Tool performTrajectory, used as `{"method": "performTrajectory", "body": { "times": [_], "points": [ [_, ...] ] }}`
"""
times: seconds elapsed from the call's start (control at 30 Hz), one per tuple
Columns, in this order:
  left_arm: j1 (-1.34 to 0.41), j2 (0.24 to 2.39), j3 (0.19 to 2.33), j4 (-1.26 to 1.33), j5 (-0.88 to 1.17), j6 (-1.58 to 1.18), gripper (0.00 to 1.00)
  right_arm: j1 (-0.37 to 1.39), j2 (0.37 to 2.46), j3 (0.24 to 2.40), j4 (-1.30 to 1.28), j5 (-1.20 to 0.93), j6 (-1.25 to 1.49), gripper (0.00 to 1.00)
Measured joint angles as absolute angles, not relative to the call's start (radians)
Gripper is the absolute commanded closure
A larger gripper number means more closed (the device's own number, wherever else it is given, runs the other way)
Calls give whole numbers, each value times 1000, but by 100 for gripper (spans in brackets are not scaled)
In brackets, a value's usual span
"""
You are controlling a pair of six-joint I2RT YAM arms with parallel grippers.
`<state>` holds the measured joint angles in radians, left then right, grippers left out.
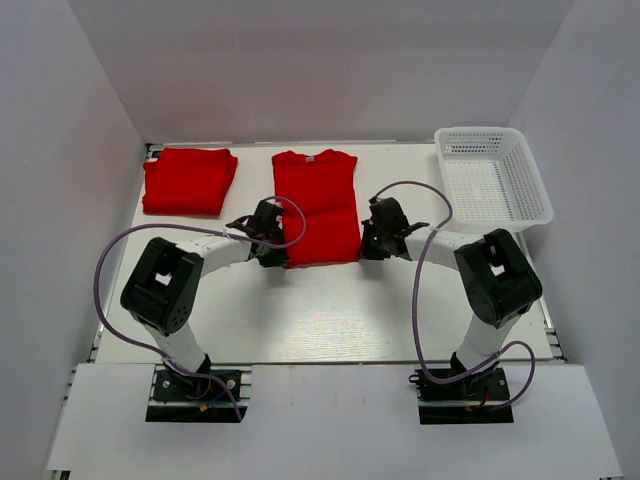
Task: Fold and stack the t-shirts
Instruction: Grab one side of the 2/3 rectangular tshirt with both arms
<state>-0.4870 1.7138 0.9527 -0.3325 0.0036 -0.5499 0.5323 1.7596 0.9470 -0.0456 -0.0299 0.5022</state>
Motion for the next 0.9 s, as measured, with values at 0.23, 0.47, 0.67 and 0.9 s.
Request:
{"method": "performTrajectory", "body": {
  "times": [0.23, 0.47, 0.67, 0.9],
  "points": [
    [-492, 1701, 922, -282, 33, -551, 100, 533, 1746, 926, -25, -28, 491, 100],
    [-500, 1560, 817, -376, 28, -556, 100, 543, 1594, 802, -49, 1, 462, 100],
    [-527, 1412, 787, -510, 80, -562, 100, 585, 1375, 712, -140, -10, 465, 100],
    [-544, 1184, 822, -707, 140, -576, 100, 620, 1105, 674, -350, -73, 505, 100]
  ]
}}
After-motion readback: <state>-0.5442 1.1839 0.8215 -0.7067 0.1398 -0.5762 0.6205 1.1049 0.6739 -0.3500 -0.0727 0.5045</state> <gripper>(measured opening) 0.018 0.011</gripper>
